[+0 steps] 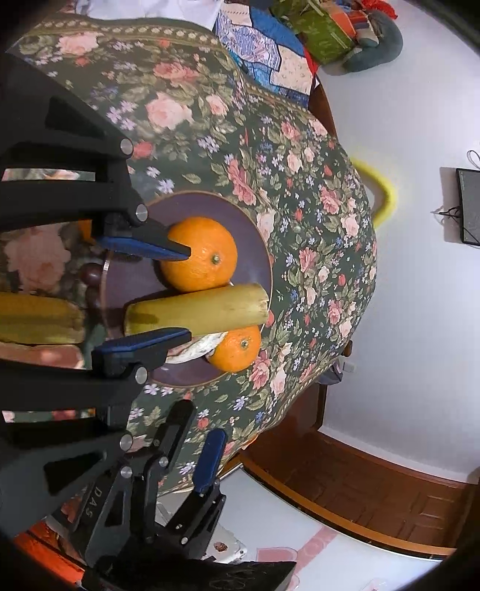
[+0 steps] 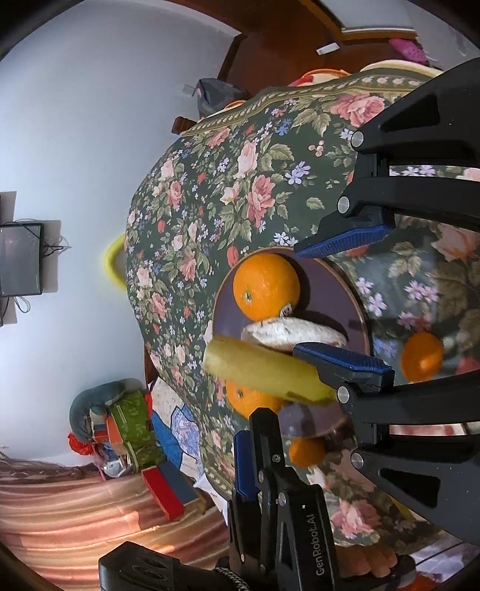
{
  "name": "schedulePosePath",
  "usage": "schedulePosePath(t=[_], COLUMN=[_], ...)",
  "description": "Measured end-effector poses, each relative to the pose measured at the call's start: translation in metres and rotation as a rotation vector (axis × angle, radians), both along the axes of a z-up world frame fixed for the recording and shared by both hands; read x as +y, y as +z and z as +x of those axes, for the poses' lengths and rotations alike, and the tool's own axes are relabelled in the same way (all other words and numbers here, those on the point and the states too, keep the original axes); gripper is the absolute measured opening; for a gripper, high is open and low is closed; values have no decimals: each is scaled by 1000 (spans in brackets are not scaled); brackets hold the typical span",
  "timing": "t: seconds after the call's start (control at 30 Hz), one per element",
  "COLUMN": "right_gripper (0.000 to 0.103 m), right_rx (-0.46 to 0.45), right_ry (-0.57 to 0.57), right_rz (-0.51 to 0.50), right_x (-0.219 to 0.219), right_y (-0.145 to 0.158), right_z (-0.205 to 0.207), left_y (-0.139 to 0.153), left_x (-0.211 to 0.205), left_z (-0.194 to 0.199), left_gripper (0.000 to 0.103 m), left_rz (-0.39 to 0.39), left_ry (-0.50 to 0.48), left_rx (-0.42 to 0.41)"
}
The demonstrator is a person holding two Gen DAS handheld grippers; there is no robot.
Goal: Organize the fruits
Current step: 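Lower the cylinder onto the plate beside the oranges and open the left tool, then move the left tool to the second cylinder while the right tool moves to another pomelo segment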
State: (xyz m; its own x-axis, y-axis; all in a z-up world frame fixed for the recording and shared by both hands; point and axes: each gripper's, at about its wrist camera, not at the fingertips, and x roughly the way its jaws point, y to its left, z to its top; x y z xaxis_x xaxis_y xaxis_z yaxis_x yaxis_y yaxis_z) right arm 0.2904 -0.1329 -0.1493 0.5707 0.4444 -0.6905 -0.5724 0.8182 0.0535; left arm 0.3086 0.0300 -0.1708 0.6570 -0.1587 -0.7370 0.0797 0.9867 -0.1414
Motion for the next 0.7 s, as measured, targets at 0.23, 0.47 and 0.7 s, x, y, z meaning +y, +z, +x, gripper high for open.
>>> schedulePosePath(t=[0.23, 0.47, 0.7], right_gripper=[54, 57, 68], right_rx=[-33, -56, -72], right_ry=[-1, -3, -17], right_rz=[-1, 8, 15], right_x=[-1, 0, -2], right_y=[20, 37, 47], right_z=[-27, -54, -76], left_y=[19, 34, 32], left_x=[4, 9, 20], left_z=[-37, -73, -105], left_gripper=[37, 39, 42], left_rz=[16, 27, 47], left_ry=[14, 31, 64], left_rx=[-20, -45, -31])
